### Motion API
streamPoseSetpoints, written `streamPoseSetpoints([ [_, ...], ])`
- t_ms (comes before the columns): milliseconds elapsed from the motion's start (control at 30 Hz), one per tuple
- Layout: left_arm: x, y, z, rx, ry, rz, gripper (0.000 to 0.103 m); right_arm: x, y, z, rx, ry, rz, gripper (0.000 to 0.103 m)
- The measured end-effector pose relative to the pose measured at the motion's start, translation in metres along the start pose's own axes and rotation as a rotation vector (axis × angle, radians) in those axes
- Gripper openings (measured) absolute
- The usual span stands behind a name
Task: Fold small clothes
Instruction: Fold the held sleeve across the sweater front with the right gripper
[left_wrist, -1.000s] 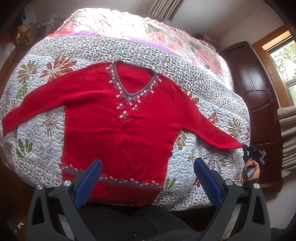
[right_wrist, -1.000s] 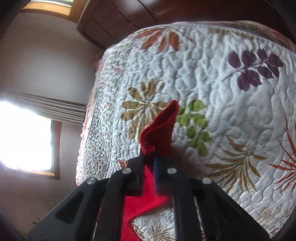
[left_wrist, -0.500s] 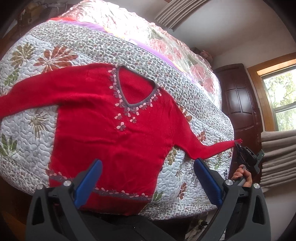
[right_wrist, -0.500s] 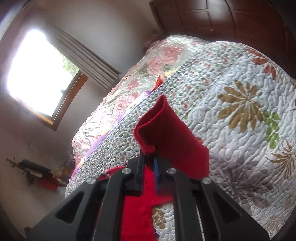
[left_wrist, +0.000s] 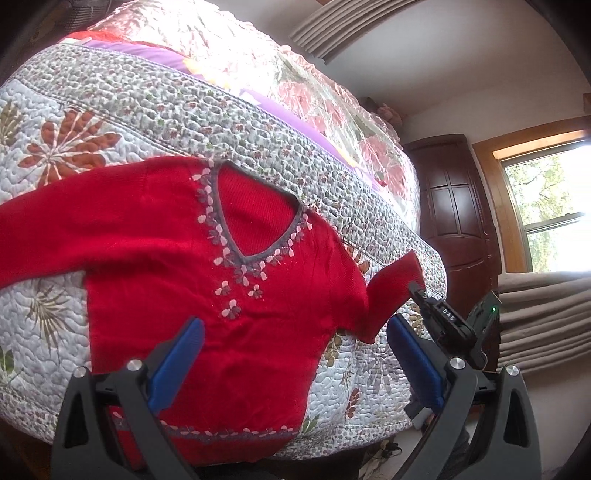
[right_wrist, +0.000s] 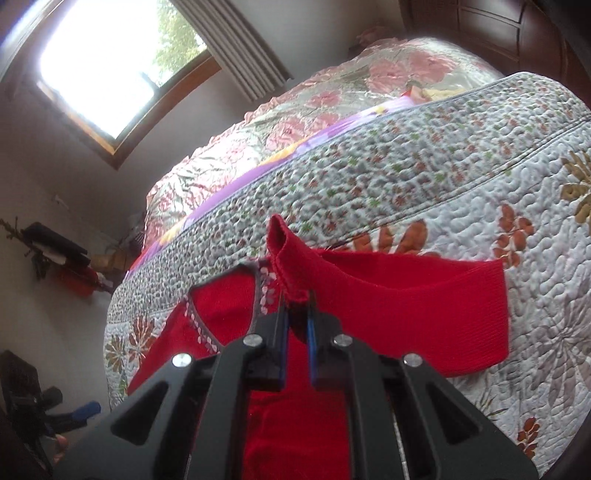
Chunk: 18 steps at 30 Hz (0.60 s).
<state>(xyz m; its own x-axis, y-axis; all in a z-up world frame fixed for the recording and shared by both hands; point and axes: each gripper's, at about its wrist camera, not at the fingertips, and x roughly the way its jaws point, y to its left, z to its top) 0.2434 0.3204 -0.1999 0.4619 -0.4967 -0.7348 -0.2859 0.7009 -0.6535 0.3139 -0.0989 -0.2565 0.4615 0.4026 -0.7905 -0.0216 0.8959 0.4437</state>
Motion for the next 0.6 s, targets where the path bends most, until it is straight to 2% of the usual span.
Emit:
streamPoseSetpoints([
  [200, 0.046, 0.025, 0.031, 0.009, 0.066, -0.045, 0.099, 0.083, 0.048, -0.046, -0.103, 0.126, -0.062, 0.007],
  [333, 0.085, 0.045, 0.044, -0.040, 0.118, -0.122, 0.099, 0.129, 0.061, -0.078, -0.138, 0.208, -0.097, 0.007],
  [433, 0.121, 0.059, 0.050, -0.088, 0.159, -0.185, 0.099, 0.147, 0.064, -0.097, -0.161, 0.240, -0.121, 0.007],
  [600, 0.178, 0.067, 0.049, -0.177, 0.243, -0.297, 0.099, 0.146, 0.063, -0.111, -0.175, 0.267, -0.099, 0.026],
])
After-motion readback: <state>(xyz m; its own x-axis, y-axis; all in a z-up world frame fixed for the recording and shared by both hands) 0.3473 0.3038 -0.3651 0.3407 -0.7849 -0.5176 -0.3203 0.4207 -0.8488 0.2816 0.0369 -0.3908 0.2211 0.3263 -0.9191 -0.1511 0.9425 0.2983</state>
